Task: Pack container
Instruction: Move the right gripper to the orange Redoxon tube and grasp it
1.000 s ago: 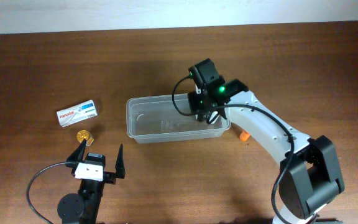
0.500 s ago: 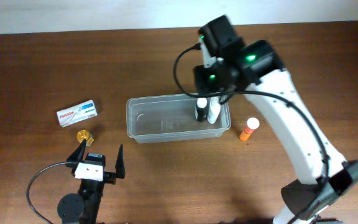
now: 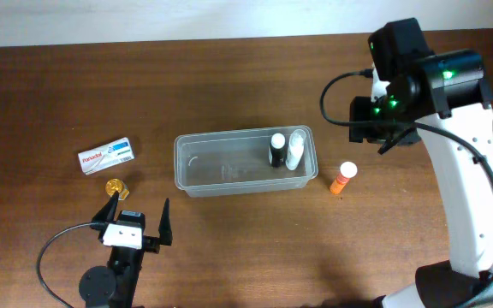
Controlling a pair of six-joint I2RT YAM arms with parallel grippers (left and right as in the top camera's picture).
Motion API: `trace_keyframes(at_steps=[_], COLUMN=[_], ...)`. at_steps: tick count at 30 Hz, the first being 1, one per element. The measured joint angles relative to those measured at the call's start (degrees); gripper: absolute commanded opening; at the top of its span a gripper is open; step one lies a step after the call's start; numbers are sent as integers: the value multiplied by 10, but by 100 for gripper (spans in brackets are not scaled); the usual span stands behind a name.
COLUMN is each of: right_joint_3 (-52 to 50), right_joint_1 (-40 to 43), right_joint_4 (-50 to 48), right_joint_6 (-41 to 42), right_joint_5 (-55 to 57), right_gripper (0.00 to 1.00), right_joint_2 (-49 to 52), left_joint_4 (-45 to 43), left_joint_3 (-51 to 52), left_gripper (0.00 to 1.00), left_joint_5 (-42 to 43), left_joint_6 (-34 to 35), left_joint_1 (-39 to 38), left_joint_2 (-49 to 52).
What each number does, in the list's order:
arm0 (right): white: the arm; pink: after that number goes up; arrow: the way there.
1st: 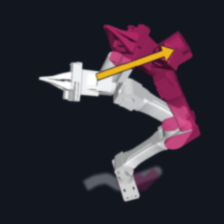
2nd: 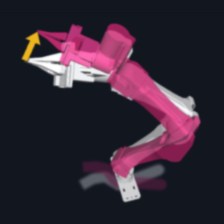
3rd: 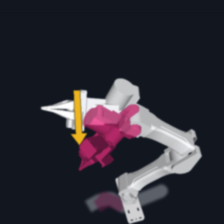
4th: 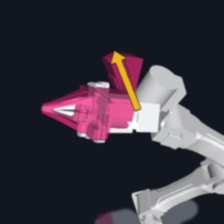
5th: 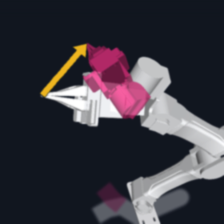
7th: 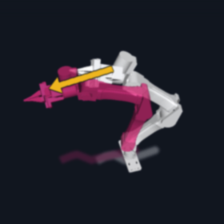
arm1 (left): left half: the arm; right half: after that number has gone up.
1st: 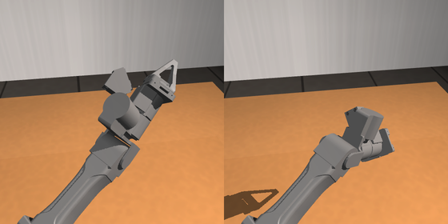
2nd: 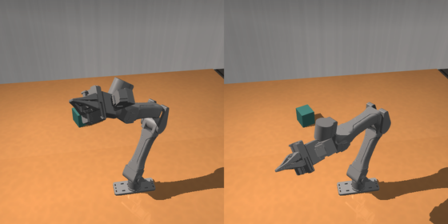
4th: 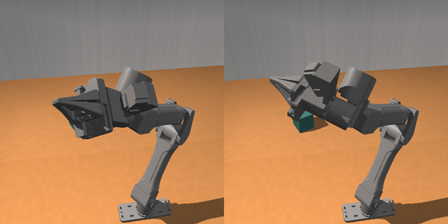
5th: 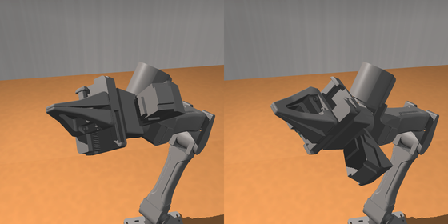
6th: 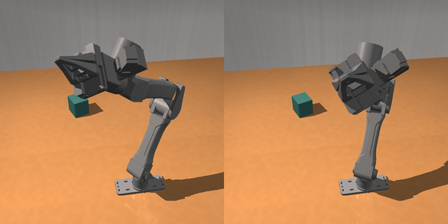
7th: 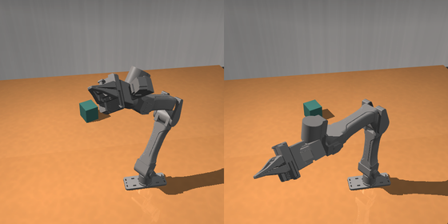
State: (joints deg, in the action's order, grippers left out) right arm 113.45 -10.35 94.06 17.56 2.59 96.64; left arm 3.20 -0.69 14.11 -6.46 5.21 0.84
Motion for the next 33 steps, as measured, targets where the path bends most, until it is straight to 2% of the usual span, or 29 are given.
trace_keyframes(at_steps=[8, 26, 33], right_joint_3=[-150, -369, -403], right_joint_1=[15, 15, 15], right_joint_4=[-106, -291, -312], right_joint_6=[2, 7, 8], right_joint_5=[-3, -36, -40], right_gripper=[55, 54, 44], right_joint_2=[5, 5, 5], left_joint_4=[0, 0, 0], left_joint_3=[0, 0, 0], left_gripper=[99, 99, 99], left_joint_5=[0, 0, 0], left_joint_6=[0, 0, 0], left_joint_1=[0, 0, 0], left_joint_2=[0, 0, 0])
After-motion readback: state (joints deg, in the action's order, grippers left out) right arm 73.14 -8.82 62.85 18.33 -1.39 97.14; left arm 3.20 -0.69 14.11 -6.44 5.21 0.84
